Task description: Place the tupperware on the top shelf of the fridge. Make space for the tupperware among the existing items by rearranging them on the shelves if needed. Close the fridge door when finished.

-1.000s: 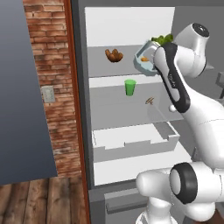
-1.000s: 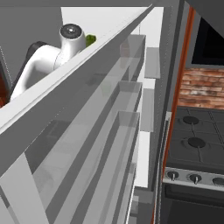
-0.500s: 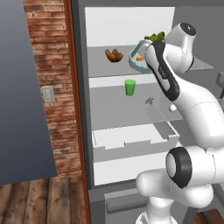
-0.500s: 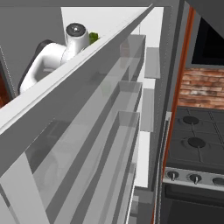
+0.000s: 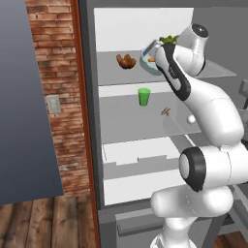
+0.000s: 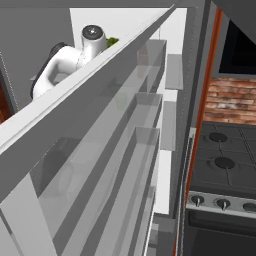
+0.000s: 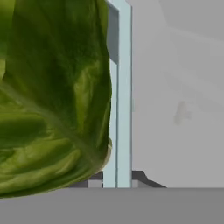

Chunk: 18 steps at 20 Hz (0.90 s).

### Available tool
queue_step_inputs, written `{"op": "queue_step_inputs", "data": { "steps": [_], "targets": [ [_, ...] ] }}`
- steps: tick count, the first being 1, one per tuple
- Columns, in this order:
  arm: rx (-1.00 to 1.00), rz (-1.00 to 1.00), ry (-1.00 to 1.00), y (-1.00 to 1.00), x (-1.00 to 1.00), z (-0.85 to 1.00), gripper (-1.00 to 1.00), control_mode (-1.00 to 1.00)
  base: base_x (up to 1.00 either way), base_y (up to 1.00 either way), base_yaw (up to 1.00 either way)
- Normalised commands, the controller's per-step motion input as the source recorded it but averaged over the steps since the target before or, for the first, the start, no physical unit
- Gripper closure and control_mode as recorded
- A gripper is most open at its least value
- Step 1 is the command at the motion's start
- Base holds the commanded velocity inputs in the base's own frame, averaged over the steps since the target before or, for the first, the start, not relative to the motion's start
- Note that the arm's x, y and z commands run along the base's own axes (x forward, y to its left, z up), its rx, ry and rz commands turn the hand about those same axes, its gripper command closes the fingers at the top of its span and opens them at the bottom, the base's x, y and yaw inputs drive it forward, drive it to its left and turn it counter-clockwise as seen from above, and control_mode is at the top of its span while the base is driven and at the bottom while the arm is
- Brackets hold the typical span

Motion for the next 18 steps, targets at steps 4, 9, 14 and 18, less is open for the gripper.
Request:
{"op": "queue_step_inputs", "data": {
  "steps": [4,9,14,18],
  "targets": [
    [0.01,-0.02,-0.02,0.0,0.6,-0.18,-1.0,-1.0,0.0,0.0,0.0],
    [0.01,-0.01,-0.03,-0.07,0.44,-0.2,-1.0,-1.0,0.0,0.0,0.0],
    [0.0,0.0,-0.06,-0.03,0.14,-0.21,-1.0,-1.0,0.0,0.0,0.0],
    [0.0,0.0,-0.23,0.0,-0.05,-0.45,-1.0,-1.0,0.0,0.0,0.0]
  ]
}}
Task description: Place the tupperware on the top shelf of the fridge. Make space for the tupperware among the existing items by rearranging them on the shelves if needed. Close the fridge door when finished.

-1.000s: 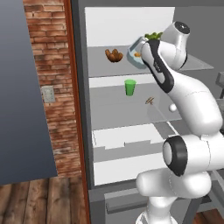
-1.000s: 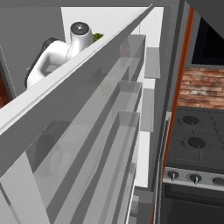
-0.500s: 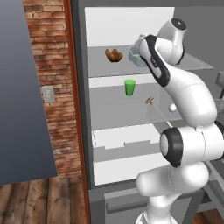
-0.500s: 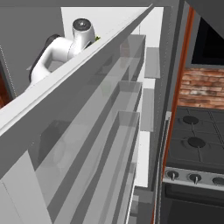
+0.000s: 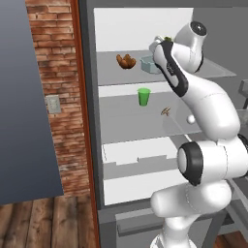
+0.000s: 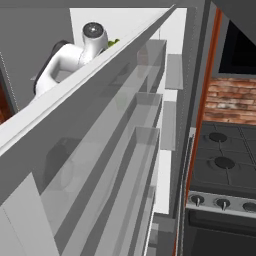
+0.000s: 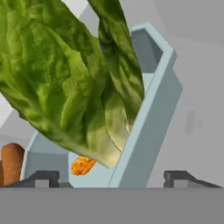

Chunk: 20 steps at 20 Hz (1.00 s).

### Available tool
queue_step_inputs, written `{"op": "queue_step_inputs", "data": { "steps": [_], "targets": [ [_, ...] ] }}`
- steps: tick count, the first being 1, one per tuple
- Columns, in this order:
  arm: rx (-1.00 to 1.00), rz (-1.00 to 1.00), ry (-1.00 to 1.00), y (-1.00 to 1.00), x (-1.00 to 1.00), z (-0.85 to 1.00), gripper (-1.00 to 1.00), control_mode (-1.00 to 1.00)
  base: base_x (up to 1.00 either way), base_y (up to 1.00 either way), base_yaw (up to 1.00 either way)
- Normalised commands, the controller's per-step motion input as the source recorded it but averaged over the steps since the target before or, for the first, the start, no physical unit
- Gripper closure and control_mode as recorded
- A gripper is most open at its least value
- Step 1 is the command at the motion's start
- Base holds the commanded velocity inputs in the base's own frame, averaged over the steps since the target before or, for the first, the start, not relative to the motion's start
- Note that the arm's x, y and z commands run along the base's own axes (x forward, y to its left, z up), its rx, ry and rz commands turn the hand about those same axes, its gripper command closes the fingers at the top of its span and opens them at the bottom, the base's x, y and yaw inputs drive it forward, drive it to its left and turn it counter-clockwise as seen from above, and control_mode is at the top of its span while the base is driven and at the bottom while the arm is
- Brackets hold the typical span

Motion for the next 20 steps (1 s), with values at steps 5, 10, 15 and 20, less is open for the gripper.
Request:
{"op": "queue_step_inputs", "data": {
  "steps": [5,10,15,20],
  "targets": [
    [0.0,0.0,-0.37,0.0,-0.29,-0.51,-1.0,-1.0,0.0,0.0,0.0],
    [0.0,0.01,-0.27,0.0,-0.42,0.11,-1.0,-1.0,0.0,0.0,0.0],
    [-0.02,0.02,0.02,-0.14,-0.87,0.29,-1.0,-1.0,0.0,0.0,0.0],
    [-0.14,0.03,0.28,-0.17,-1.0,0.23,-1.0,-1.0,0.0,0.0,0.0]
  ]
}}
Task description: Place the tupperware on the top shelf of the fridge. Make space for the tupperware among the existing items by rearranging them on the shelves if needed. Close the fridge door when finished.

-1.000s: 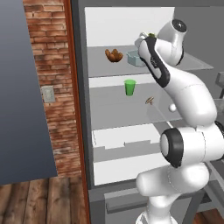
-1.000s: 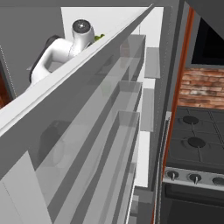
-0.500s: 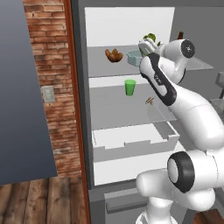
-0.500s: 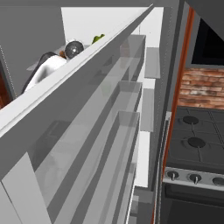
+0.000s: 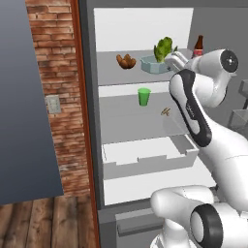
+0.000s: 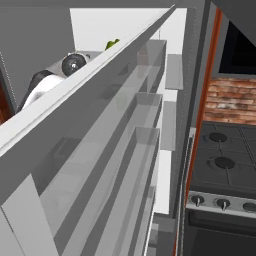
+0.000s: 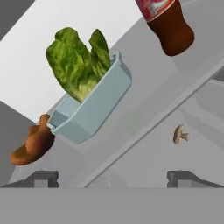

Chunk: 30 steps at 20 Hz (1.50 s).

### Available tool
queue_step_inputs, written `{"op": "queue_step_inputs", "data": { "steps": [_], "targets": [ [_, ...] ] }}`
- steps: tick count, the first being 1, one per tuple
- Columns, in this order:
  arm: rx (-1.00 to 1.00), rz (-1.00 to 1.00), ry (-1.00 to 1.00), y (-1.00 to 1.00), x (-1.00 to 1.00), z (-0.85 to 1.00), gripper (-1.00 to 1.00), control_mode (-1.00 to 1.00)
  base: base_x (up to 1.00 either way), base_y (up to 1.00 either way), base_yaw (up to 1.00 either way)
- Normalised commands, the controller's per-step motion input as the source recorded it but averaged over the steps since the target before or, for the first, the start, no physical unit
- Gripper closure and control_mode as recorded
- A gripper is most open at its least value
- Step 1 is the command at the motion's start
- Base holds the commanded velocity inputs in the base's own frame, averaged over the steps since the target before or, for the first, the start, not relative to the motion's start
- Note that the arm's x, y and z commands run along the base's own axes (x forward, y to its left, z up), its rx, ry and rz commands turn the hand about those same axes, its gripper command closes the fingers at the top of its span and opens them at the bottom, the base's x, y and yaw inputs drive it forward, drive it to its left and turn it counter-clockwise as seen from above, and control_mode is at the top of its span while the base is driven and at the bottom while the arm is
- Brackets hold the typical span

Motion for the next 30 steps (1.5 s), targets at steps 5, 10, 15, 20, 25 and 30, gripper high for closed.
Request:
{"op": "queue_step_inputs", "data": {
  "steps": [5,10,15,20,25,30],
  "targets": [
    [-0.25,0.1,0.41,0.05,-1.0,-0.03,-1.0,-1.0,0.0,0.0,0.0],
    [-0.27,0.22,0.29,0.14,-0.96,-0.44,-1.0,-1.0,0.0,0.0,0.0],
    [-0.18,0.21,0.21,0.02,-0.76,-0.6,-1.0,-1.0,0.0,0.0,0.0],
    [-0.1,0.19,0.12,0.01,-0.52,-0.72,-1.0,-1.0,0.0,0.0,0.0],
    [-0.07,0.18,0.09,0.03,-0.33,-0.63,-1.0,-1.0,0.0,0.0,0.0],
    [0.0,0.0,0.0,0.0,0.0,0.0,-1.0,1.0,-0.54,0.11,0.19]
  ]
}}
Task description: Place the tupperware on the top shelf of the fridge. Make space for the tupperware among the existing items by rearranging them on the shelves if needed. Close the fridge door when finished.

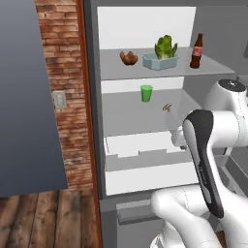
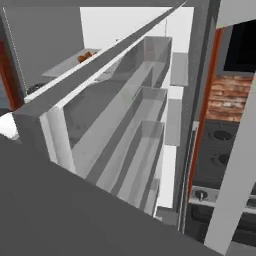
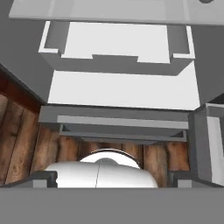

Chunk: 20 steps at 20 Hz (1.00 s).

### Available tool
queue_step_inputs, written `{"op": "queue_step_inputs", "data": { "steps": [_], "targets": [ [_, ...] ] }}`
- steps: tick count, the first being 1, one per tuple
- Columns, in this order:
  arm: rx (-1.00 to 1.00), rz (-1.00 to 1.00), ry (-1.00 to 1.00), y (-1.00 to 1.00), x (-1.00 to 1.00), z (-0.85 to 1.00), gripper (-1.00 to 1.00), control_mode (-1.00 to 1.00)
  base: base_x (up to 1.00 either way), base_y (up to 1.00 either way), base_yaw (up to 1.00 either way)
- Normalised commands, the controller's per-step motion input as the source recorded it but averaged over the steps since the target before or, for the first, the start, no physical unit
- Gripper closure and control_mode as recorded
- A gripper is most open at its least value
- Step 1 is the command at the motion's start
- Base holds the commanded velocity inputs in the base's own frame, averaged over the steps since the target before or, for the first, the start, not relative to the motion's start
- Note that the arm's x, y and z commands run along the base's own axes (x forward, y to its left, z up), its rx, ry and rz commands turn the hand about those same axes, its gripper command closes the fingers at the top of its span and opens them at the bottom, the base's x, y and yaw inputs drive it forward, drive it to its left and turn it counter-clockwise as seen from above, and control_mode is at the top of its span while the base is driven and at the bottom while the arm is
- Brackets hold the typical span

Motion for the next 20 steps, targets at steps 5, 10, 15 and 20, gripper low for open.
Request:
{"op": "queue_step_inputs", "data": {
  "steps": [5,10,15,20],
  "targets": [
    [0.0,0.0,0.0,0.0,0.0,0.0,-1.0,1.0,-0.81,0.04,0.16],
    [0.0,0.0,0.0,0.0,0.0,0.0,-1.0,1.0,-0.92,0.0,0.08],
    [0.0,0.0,0.0,0.0,0.0,0.0,-1.0,1.0,-0.9,0.0,0.0],
    [0.0,0.0,0.0,0.0,0.0,0.0,-1.0,1.0,-0.6,0.0,-0.09]
  ]
}}
